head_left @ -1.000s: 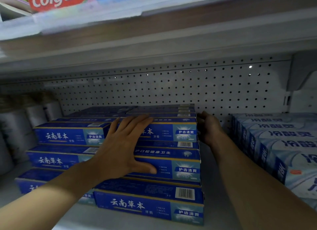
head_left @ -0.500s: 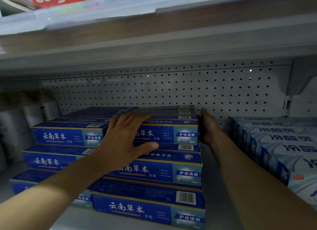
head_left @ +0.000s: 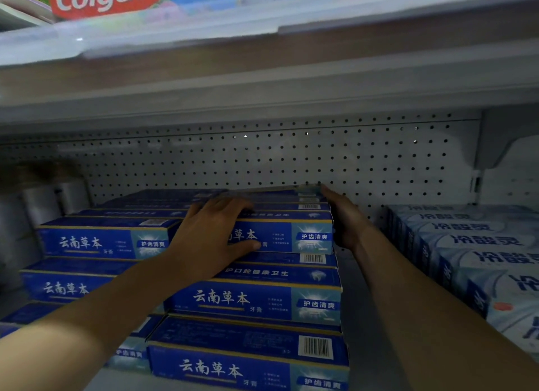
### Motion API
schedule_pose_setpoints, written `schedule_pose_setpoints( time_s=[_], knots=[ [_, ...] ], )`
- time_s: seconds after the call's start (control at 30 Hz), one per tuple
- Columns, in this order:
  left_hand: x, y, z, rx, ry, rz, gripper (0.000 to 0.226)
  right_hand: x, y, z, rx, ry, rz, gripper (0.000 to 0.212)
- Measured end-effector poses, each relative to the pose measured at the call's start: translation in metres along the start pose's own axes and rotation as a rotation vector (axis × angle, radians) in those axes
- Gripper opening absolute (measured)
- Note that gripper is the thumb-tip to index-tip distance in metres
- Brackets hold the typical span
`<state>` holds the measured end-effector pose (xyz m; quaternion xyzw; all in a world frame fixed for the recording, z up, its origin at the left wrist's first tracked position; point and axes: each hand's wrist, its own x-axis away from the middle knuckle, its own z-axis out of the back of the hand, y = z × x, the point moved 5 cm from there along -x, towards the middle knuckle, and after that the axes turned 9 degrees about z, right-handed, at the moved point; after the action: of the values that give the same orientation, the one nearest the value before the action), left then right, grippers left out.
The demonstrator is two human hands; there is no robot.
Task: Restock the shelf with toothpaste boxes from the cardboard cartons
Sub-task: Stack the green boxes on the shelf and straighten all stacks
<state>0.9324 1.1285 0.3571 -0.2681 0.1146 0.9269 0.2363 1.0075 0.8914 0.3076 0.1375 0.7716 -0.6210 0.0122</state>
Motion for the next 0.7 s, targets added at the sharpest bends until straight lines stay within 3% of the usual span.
schedule_pose_setpoints(
  time_s=[0.2, 0.4, 0.7],
  knots=[
    [-0.003, 0.001, 0.0, -0.039, -0.044, 0.009, 0.066, -0.002, -0.003, 0.001, 0.001, 0.002, 0.016, 0.02],
    [-0.001, -0.001, 0.0, -0.035, -0.054, 0.027, 0.09, 0.001, -0.009, 0.002, 0.034, 0.023, 0.053, 0.017],
    [0.005, 0.001, 0.01, -0.025, -0.037, 0.042, 0.076, 0.01, -0.016, 0.004, 0.119, 0.043, 0.125, 0.023]
  ],
)
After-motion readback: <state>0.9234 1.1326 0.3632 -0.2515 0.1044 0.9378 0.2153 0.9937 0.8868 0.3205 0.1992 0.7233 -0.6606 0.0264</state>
